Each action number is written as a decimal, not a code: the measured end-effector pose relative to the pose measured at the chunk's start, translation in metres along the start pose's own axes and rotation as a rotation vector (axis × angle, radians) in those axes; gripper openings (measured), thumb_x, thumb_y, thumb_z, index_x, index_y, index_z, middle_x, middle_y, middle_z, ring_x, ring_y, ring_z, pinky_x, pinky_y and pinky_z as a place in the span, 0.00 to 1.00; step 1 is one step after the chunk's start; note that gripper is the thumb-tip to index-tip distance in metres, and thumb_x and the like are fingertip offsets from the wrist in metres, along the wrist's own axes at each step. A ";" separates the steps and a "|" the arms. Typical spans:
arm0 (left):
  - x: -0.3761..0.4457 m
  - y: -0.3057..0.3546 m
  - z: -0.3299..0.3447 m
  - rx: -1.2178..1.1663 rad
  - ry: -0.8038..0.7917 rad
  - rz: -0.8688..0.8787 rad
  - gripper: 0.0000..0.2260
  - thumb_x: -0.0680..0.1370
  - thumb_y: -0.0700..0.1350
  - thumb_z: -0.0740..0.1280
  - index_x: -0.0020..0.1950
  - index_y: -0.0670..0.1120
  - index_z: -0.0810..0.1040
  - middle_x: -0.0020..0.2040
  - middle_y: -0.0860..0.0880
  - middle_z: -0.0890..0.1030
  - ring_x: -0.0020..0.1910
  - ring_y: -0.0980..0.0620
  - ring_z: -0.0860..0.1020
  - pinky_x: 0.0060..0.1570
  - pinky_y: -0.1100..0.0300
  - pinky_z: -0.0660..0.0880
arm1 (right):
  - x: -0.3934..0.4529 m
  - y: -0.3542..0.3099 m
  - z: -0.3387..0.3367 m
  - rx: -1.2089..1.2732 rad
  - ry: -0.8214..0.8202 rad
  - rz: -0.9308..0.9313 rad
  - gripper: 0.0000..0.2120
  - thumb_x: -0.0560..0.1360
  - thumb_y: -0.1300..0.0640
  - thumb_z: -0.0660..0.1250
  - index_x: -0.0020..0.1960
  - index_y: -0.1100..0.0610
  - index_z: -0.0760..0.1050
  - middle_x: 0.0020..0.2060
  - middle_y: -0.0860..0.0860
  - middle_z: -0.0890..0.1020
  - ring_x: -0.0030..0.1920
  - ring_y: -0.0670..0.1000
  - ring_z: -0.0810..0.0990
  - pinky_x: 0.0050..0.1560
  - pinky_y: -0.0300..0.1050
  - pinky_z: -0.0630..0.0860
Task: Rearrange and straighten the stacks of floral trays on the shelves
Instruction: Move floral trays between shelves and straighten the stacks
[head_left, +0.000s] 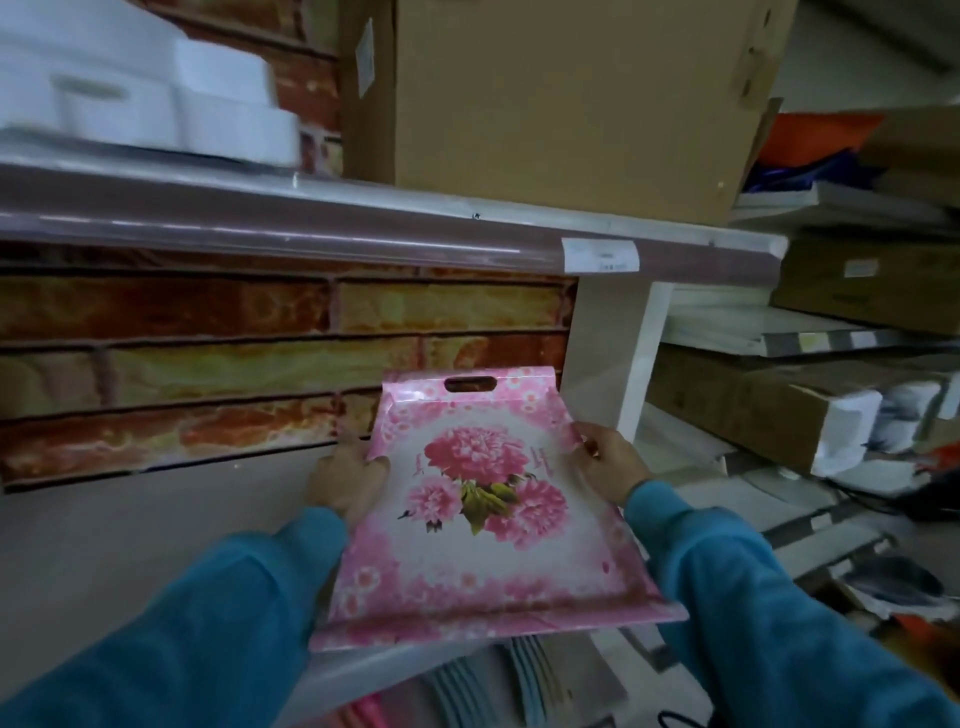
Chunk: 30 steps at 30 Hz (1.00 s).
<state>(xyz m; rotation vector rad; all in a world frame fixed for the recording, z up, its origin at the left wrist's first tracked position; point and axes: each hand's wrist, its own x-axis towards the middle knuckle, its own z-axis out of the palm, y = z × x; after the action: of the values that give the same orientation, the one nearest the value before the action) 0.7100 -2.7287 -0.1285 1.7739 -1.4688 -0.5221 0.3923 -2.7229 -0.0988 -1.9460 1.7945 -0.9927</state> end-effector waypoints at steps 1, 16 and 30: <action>0.011 0.006 0.011 -0.012 -0.012 0.003 0.22 0.75 0.50 0.62 0.68 0.45 0.67 0.58 0.40 0.78 0.51 0.39 0.76 0.48 0.54 0.72 | 0.018 0.006 -0.005 -0.012 -0.020 -0.009 0.16 0.78 0.60 0.59 0.65 0.56 0.75 0.45 0.42 0.79 0.43 0.44 0.76 0.50 0.37 0.69; 0.088 0.043 0.124 0.098 0.008 -0.192 0.14 0.76 0.50 0.60 0.59 0.45 0.66 0.56 0.38 0.78 0.54 0.37 0.78 0.49 0.53 0.72 | 0.197 0.139 0.021 -0.263 -0.370 -0.172 0.17 0.78 0.57 0.58 0.66 0.54 0.72 0.59 0.55 0.80 0.52 0.52 0.78 0.52 0.37 0.68; 0.077 0.039 0.160 0.394 0.026 -0.308 0.16 0.78 0.50 0.58 0.62 0.42 0.67 0.57 0.35 0.78 0.55 0.35 0.78 0.54 0.49 0.74 | 0.222 0.175 0.045 -0.279 -0.468 -0.282 0.20 0.78 0.52 0.58 0.70 0.51 0.68 0.63 0.56 0.78 0.60 0.57 0.78 0.64 0.49 0.73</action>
<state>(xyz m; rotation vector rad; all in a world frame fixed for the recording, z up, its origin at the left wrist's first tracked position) 0.5893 -2.8511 -0.1872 2.3302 -1.3533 -0.3756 0.2863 -2.9752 -0.1832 -2.3999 1.4767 -0.3145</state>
